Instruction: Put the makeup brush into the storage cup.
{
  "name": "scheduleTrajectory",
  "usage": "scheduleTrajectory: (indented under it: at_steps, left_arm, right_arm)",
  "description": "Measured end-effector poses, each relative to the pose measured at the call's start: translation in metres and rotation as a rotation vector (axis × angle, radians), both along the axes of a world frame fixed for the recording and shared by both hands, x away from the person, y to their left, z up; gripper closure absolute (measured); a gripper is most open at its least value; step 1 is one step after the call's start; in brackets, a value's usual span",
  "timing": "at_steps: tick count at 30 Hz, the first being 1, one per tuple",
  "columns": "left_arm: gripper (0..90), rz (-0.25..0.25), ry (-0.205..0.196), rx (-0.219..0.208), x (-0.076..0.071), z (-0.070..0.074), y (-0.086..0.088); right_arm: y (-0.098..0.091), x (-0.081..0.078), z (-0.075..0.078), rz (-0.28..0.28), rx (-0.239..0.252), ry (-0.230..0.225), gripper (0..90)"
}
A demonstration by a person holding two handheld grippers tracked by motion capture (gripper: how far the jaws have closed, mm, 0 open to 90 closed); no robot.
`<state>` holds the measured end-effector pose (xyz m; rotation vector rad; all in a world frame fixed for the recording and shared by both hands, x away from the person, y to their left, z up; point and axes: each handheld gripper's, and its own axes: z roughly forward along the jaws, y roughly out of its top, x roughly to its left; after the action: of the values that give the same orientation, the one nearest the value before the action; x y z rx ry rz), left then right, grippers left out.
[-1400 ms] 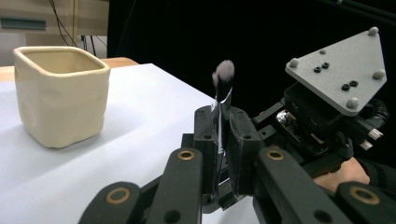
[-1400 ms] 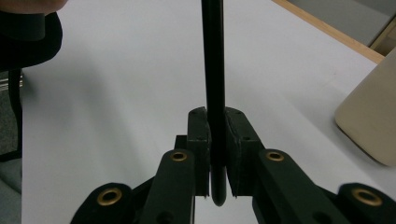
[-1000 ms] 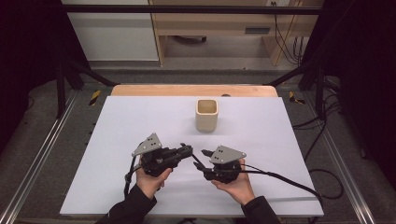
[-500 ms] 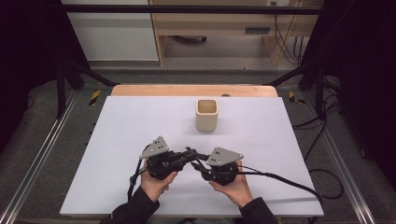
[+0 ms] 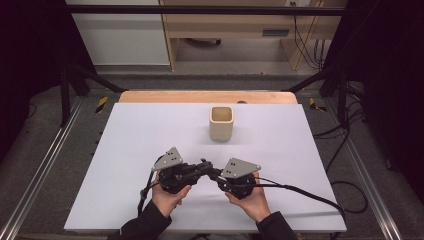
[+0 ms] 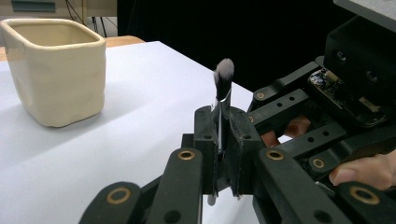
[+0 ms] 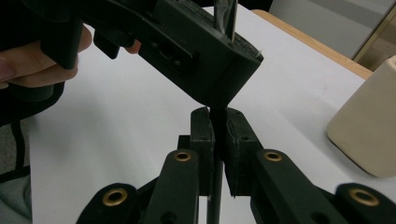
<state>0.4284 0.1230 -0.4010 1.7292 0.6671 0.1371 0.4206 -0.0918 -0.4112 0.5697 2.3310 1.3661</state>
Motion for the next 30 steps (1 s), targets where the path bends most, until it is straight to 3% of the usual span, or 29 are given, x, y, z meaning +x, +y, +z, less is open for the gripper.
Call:
scheduleTrajectory:
  at_steps: [5, 13, 27, 30]
  left_arm:
    - [78.0, 0.007, -0.014, -0.014, 0.0, 0.003, 0.003]
    - [66.2, 0.039, -0.044, -0.038, 0.001, 0.016, 0.025]
    - [34.0, 0.119, -0.077, 0.052, 0.01, 0.012, 0.053]
    - [25.8, 0.135, -0.063, 0.086, 0.011, 0.011, 0.06]
  right_arm:
    - [-0.001, 0.0, 0.001, 0.007, 0.008, 0.007, 83.5]
    - [-0.009, 0.005, 0.003, -0.033, 0.014, 0.034, 83.5]
    - [-0.034, 0.011, 0.015, -0.12, 0.063, 0.02, 83.4]
    - [-0.039, 0.011, 0.02, -0.132, 0.073, 0.008, 83.4]
